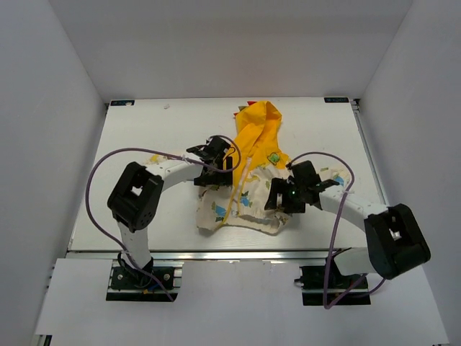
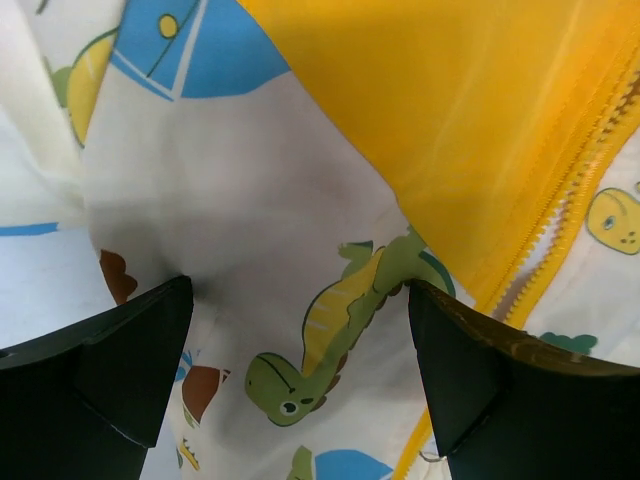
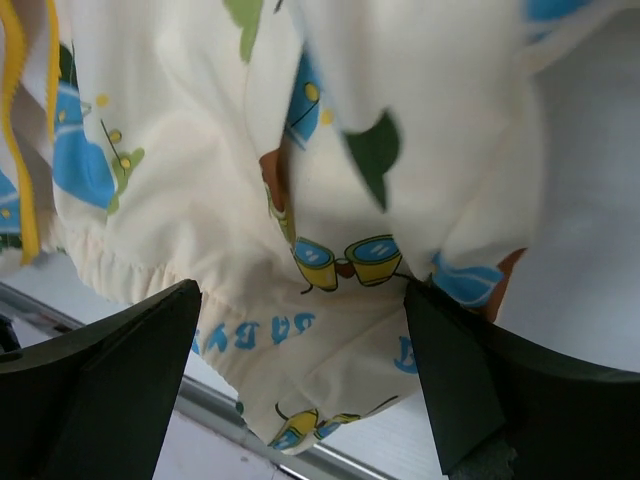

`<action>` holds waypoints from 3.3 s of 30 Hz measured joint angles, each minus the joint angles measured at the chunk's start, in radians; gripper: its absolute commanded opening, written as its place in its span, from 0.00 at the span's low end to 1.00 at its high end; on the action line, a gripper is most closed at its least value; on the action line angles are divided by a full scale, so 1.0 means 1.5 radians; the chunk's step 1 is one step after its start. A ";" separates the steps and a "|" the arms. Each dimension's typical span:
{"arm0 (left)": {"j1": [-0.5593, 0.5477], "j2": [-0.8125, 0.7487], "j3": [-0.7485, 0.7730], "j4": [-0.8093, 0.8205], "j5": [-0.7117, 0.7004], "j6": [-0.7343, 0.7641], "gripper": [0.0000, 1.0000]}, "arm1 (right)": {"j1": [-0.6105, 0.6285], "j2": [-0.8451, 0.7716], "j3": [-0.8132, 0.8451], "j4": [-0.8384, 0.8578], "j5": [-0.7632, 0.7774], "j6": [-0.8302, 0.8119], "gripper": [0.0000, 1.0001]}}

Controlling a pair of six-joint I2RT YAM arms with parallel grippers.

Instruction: Zip up the jacket

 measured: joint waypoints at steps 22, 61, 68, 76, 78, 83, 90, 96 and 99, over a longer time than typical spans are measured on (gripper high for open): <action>0.081 0.065 0.188 -0.017 0.077 0.040 0.98 | -0.129 0.186 0.325 -0.046 0.081 -0.204 0.89; 0.081 -0.317 -0.186 -0.030 0.068 -0.038 0.98 | 0.183 0.401 0.467 -0.145 0.295 -0.127 0.49; 0.081 -0.304 -0.182 -0.029 0.069 -0.038 0.98 | 0.183 0.403 0.470 -0.130 0.301 -0.125 0.01; 0.081 -0.302 -0.182 -0.022 0.077 -0.039 0.98 | 0.183 0.379 0.470 -0.138 0.323 -0.122 0.00; 0.081 -0.302 -0.182 -0.022 0.080 -0.041 0.98 | 0.183 0.346 0.462 -0.137 0.325 -0.126 0.00; 0.081 -0.302 -0.182 -0.020 0.084 -0.049 0.98 | 0.183 0.221 0.410 -0.132 0.299 -0.135 0.00; 0.081 -0.301 -0.182 -0.016 0.089 -0.061 0.98 | 0.183 0.102 0.270 -0.125 0.208 -0.156 0.00; 0.081 -0.279 -0.182 0.000 0.108 -0.066 0.98 | 0.183 0.102 0.156 -0.102 0.158 -0.169 0.00; 0.081 -0.267 -0.182 0.003 0.117 -0.067 0.98 | 0.183 0.112 0.142 -0.088 0.151 -0.171 0.06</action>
